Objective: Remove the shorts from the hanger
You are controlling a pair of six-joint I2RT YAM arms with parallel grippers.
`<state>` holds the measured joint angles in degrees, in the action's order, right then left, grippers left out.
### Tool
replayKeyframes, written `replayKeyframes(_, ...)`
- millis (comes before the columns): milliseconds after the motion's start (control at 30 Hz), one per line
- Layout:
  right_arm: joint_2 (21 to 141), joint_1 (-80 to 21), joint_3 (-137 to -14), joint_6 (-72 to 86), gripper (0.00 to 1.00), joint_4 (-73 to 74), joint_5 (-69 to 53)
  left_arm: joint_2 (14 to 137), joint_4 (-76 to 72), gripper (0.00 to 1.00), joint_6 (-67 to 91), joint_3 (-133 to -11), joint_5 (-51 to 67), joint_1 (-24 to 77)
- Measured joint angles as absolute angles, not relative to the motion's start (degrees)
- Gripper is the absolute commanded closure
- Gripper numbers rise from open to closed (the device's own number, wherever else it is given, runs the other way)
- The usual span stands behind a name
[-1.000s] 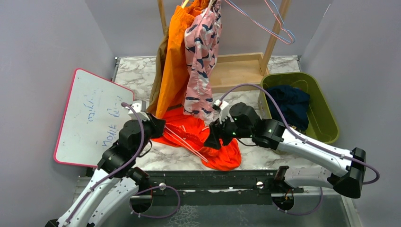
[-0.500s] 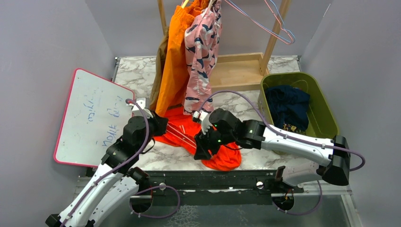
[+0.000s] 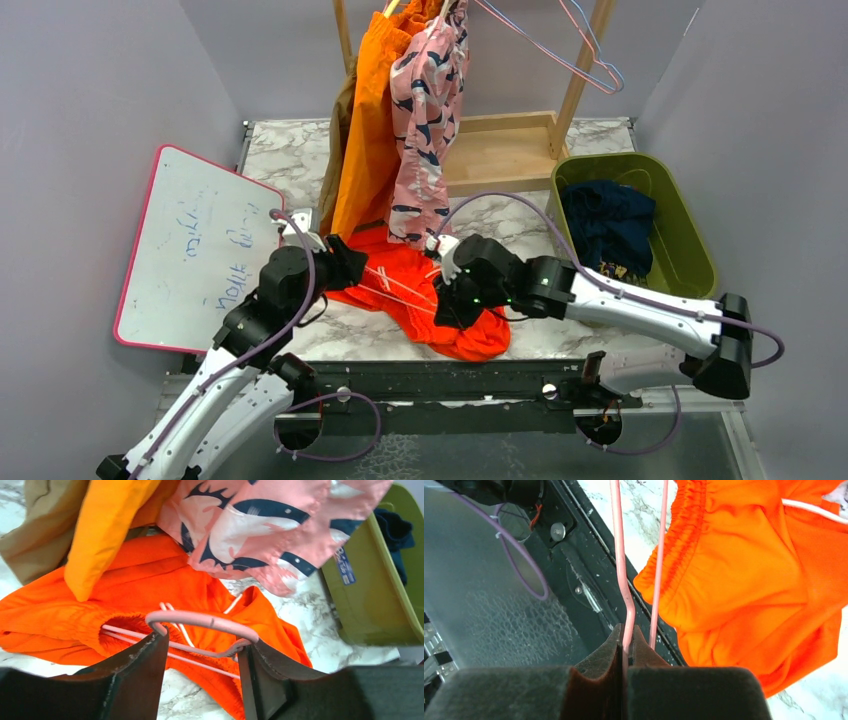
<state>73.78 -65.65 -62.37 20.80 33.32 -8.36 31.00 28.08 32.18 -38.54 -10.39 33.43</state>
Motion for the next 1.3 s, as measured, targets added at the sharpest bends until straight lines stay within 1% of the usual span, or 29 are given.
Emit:
replayKeyframes(67,70.3,-65.7,-61.2,21.2,0.99,34.2,-8.2,30.1,28.1,0.27,31.8,-38.5,-8.8,33.4)
replayKeyframes(167,64.9,-65.7,-59.2,22.5,0.99,35.0,-8.0,28.4,28.0,0.15,31.0,-38.5,-6.0,33.5)
replayKeyframes(333,58.6,-65.9,-57.5,25.0,0.99,37.9,-6.3,24.5,27.9,0.01,29.5,-38.5,0.0,33.5)
replayKeyframes(767,51.0,-65.9,-55.2,31.1,0.99,46.3,-3.0,22.7,26.7,0.01,26.1,-38.0,13.7,33.4)
replayKeyframes(900,44.8,-65.9,-55.2,33.1,0.99,48.7,-2.5,20.6,26.6,0.01,25.6,-38.0,13.0,33.4)
replayKeyframes(1033,39.7,-65.9,-55.4,35.5,0.99,52.9,-1.3,18.5,26.3,0.01,25.6,-37.0,9.7,33.4)
replayKeyframes(1300,38.0,-65.9,-59.9,41.6,0.99,65.2,4.8,17.3,26.7,0.01,25.0,-34.9,2.3,33.4)
